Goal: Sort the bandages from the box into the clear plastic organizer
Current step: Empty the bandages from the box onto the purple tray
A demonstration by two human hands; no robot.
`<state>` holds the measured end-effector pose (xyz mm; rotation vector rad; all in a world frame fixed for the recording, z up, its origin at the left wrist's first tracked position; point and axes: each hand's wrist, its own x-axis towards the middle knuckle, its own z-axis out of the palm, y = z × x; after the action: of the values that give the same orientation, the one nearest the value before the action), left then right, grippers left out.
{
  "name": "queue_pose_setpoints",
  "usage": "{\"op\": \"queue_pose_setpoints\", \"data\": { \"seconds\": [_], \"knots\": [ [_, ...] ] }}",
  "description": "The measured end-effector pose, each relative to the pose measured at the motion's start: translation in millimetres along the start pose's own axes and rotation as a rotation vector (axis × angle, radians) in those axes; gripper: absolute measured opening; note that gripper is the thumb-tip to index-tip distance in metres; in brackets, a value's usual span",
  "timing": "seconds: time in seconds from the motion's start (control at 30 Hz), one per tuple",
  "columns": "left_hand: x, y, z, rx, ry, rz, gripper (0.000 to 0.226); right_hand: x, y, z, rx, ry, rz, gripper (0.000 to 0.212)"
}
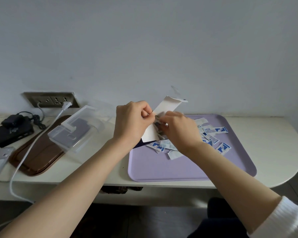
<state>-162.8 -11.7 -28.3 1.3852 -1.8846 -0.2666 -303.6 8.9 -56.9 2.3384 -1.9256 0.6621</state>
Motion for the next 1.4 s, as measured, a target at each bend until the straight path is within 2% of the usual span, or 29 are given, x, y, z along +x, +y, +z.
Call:
{"op": "queue_pose_setpoints", "data": {
  "seconds": [0.07,0.23,0.37,0.47,0.63,0.73,0.83,1.1,1.3,1.4],
  "knots": [
    [3,-7,-4,0.056,0.006,-0.005,0.011,2,1,-7,0.05,0.067,0.04,0.021],
    [9,-30,-18,0.169,0.013,-0.053,0.009,5,7,-15,0.229,0.066,0.21,0.027],
    [15,-42,-29,0.21,0.059,-0.074,0.011,8,14,-15,0.325,0.136,0.239,0.021],
    [19,-46,-34,0.223,0.067,-0.073,0.012,11,19,-12,0.269,0.116,0.257,0.014],
    [22,-46,-36,0.241,0.085,-0.045,0.012,16,25,-5,0.202,0.058,0.314,0.034],
    [23,-47,-37,0.233,0.095,-0.045,0.011,18,32,-8,0.178,0.071,0.341,0.028],
    [23,-45,-36,0.218,0.082,-0.035,0.012,14,31,-10,0.201,0.036,0.291,0.017],
    [20,-35,-27,0.191,0.055,-0.022,0.012,5,34,-18,-0.144,0.072,0.225,0.03],
    [16,-23,-19,0.161,0.02,-0.002,0.011,0,37,-17,-0.223,0.081,0.243,0.018],
    [14,-19,-15,0.15,0.004,0.0,0.01,0,33,-20,-0.171,0.094,0.216,0.042]
  ]
}}
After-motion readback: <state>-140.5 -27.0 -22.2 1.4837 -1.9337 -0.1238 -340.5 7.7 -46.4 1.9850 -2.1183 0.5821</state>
